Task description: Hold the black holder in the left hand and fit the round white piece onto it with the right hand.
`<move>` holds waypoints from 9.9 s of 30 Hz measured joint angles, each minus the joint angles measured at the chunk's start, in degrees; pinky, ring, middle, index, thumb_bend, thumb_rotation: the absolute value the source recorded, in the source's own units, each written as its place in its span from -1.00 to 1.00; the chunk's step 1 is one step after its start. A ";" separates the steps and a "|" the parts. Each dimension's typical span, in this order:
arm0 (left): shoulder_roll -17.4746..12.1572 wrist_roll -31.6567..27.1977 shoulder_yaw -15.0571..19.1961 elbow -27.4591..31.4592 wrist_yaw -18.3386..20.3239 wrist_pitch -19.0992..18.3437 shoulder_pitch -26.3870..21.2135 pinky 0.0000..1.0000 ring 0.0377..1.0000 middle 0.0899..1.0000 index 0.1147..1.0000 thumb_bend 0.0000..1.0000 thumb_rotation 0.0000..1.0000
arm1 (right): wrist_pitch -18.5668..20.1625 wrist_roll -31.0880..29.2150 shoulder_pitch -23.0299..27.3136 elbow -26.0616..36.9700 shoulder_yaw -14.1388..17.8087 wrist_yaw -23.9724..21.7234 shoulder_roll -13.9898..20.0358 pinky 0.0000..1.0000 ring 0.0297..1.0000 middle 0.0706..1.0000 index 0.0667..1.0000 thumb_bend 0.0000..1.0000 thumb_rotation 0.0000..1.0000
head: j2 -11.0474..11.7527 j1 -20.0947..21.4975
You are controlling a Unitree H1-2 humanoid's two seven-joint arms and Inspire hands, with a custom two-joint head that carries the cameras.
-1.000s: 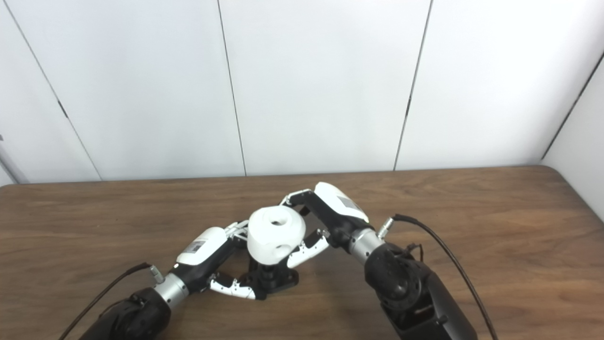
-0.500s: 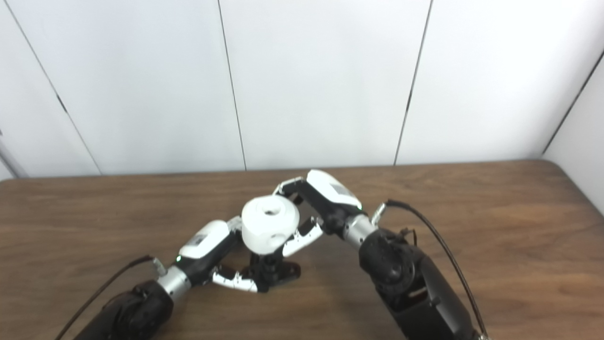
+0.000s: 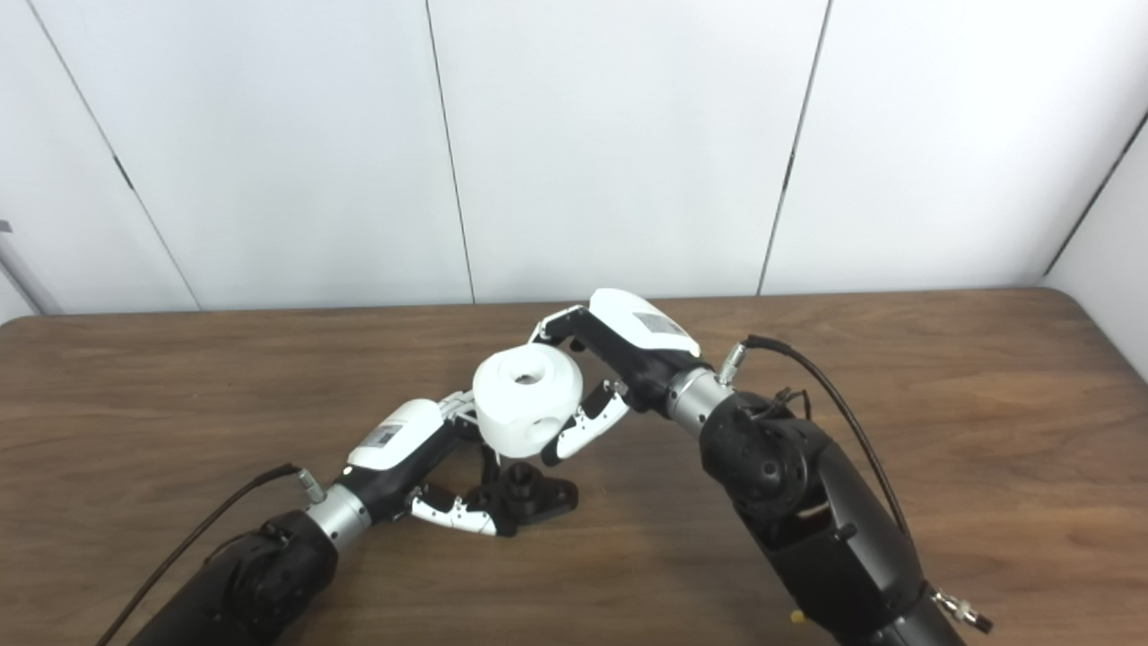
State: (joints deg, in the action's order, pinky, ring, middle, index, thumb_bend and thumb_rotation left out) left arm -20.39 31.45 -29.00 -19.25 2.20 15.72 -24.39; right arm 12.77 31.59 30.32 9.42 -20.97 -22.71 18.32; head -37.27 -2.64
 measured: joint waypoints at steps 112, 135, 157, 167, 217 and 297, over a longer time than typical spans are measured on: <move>0.67 0.43 -0.63 2.93 1.59 -4.63 0.11 0.96 0.94 0.79 -0.17 0.05 -0.89 | -8.98 6.59 4.44 -5.83 -4.06 -7.40 -0.06 0.49 0.51 0.38 -0.12 0.05 -0.72 | -2.72 -2.20; 0.58 1.22 -0.60 3.76 2.87 -5.61 -0.14 0.94 0.91 0.75 -0.17 0.05 -0.89 | -20.99 10.38 6.07 -6.55 -6.33 -6.61 2.63 0.49 0.49 0.33 -0.12 0.05 -0.71 | -3.51 -2.20; 0.57 1.22 -0.59 3.81 2.86 -5.60 -0.03 0.92 0.91 0.76 -0.17 0.05 -0.89 | -19.68 12.82 6.89 -5.94 -3.53 -8.38 1.99 0.44 0.50 0.35 -0.11 0.05 -0.71 | -3.60 -1.85; 0.57 1.25 -0.60 3.81 2.86 -5.61 -0.03 0.92 0.90 0.76 -0.17 0.05 -0.89 | -19.71 12.77 6.89 -5.85 -2.64 -8.30 1.00 0.42 0.48 0.35 -0.11 0.05 -0.71 | -3.69 -1.93; 0.57 1.25 -0.45 4.99 4.48 -7.09 -0.03 0.94 0.91 0.78 -0.17 0.05 -0.89 | -31.03 16.99 7.92 -8.02 -6.23 -5.20 2.52 0.57 0.53 0.31 -0.11 0.05 -0.72 | -4.48 -2.55; 0.77 2.27 -0.07 6.67 5.27 -7.79 0.89 0.95 0.91 0.78 -0.17 0.05 -0.89 | -27.99 20.29 5.49 -5.86 -6.19 -6.54 3.03 0.52 0.60 0.71 0.94 0.95 -0.32 | -5.01 -2.73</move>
State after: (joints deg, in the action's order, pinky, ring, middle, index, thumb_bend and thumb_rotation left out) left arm -19.62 33.73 -29.06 -12.58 7.48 7.93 -23.50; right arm -15.22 51.88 35.81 3.55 -27.17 -29.25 21.35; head -42.28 -5.36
